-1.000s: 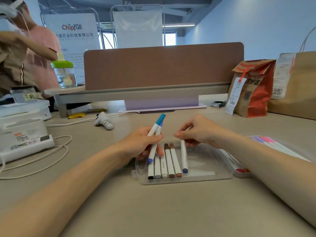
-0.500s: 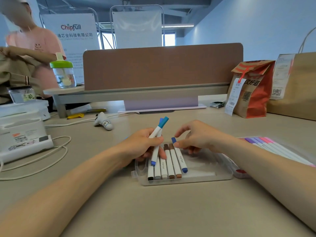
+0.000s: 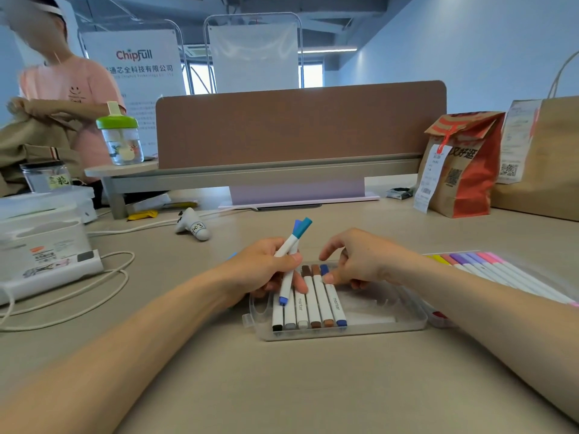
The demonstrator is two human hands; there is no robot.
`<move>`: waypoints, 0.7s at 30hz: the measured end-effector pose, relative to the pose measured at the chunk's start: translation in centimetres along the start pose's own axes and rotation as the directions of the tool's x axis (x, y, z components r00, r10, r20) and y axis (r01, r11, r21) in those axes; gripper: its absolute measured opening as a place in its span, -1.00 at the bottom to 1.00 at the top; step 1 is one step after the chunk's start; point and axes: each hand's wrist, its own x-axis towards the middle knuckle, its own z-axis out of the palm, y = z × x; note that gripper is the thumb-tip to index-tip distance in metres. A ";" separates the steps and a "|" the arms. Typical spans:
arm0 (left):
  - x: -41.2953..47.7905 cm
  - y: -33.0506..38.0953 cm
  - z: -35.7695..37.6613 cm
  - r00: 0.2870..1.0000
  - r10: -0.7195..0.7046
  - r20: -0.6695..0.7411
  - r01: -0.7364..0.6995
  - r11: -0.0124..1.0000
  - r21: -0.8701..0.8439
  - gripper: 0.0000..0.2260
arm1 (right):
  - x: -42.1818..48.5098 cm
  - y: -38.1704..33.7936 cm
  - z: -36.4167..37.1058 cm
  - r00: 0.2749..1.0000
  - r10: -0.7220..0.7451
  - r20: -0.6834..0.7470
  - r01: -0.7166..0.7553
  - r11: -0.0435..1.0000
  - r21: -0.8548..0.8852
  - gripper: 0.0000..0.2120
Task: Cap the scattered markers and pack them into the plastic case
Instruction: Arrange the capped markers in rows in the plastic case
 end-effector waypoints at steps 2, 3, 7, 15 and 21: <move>-0.1 0.0 0.0 1.000 -0.005 -0.002 0.005 1.000 0.004 -0.79 | -0.1 0.0 0.0 1.000 -0.008 -0.009 0.008 1.000 -0.009 -0.62; -0.1 0.0 0.0 1.000 -0.005 0.000 0.005 1.000 0.004 -0.79 | -0.2 0.0 -0.1 1.000 -0.013 -0.013 0.013 1.000 -0.013 -0.61; -0.3 0.0 -0.1 1.000 0.007 0.002 -0.007 1.000 -0.016 -0.78 | -0.4 0.2 -0.6 0.997 -0.077 -0.019 0.078 0.995 0.061 -0.61; -0.7 0.4 -0.3 0.995 0.036 0.091 -0.034 0.999 -0.027 -0.71 | -1.2 -0.9 -0.8 0.967 -0.250 -0.044 0.215 0.712 0.669 -0.71; -0.6 0.5 -0.2 0.999 0.037 -0.003 -0.037 0.998 -0.042 -0.68 | -1.1 -0.8 -1.8 0.970 -0.159 -0.184 0.242 0.705 0.666 -0.82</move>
